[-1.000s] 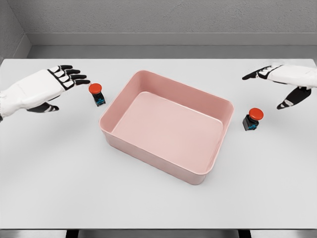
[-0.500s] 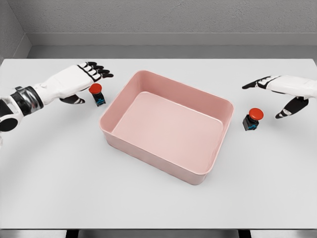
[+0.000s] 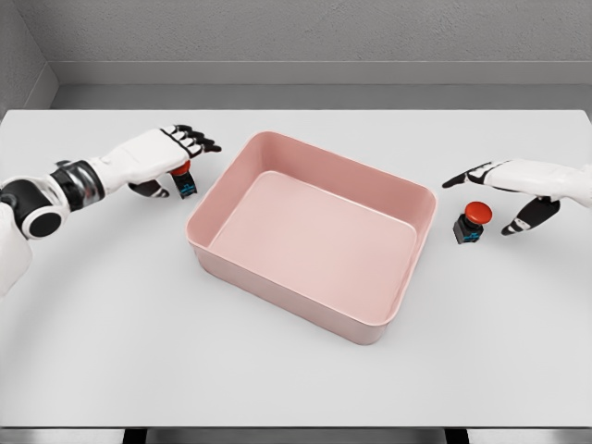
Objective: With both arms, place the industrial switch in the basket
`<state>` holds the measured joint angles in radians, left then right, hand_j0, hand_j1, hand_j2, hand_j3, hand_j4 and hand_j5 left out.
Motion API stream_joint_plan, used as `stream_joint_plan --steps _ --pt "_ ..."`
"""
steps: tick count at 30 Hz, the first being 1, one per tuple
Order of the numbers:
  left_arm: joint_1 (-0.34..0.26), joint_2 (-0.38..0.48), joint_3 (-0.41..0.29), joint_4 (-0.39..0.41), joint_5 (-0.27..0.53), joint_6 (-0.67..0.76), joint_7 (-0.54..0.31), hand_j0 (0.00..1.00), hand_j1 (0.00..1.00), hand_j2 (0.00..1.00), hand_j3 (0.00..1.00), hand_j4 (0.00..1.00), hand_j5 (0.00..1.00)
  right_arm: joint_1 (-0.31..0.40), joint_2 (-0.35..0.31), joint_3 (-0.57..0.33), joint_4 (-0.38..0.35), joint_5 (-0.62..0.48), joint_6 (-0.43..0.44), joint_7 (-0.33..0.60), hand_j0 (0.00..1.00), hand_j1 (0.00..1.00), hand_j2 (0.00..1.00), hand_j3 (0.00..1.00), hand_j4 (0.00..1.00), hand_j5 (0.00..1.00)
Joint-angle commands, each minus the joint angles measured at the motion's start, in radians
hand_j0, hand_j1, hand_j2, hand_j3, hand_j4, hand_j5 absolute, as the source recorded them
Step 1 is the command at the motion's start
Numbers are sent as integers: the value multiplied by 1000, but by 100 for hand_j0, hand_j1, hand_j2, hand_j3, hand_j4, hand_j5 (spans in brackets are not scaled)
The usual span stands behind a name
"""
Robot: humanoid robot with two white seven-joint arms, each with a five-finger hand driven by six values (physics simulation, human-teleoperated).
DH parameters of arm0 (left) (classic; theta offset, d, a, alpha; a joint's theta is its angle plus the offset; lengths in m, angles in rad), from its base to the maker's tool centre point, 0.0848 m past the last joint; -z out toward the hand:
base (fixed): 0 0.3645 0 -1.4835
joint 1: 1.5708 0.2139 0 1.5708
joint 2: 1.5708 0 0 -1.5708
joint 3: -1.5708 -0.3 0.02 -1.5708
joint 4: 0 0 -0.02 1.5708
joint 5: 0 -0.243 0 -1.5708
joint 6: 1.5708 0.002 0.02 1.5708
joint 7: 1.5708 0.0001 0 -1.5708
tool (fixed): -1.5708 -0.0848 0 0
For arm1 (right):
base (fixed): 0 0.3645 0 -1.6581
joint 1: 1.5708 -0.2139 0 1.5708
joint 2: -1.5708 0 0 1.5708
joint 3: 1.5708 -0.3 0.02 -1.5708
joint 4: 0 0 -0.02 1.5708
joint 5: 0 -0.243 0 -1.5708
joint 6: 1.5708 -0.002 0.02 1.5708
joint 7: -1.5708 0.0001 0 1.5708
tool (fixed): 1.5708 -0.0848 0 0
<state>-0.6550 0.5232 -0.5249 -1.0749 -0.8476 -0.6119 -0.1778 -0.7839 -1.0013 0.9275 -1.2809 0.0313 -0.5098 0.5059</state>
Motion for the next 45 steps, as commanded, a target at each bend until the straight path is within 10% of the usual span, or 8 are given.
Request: stream_joint_plan --steps 1,12,16,30,45 --pt "0 -3 -6 4 5 1 1 100 100 100 100 100 100 -2 4 -1 11 -1 1 -1 87 87 87 87 87 87" --pt "0 6 -4 26 7 1 3 78 78 78 78 78 78 2 32 1 32 12 -1 0 78 78 78 78 78 78" --pt "0 8 -4 26 9 1 4 55 55 55 55 55 55 2 32 1 32 12 -3 13 77 77 77 77 77 77" --pt "-11 23 -3 9 24 1 6 38 38 38 38 38 38 21 32 2 31 13 -7 13 77 77 77 77 77 77" --pt "-5 147 -3 -206 193 1 1 35 35 35 35 35 35 23 33 10 29 13 -9 14 72 72 72 72 72 72"
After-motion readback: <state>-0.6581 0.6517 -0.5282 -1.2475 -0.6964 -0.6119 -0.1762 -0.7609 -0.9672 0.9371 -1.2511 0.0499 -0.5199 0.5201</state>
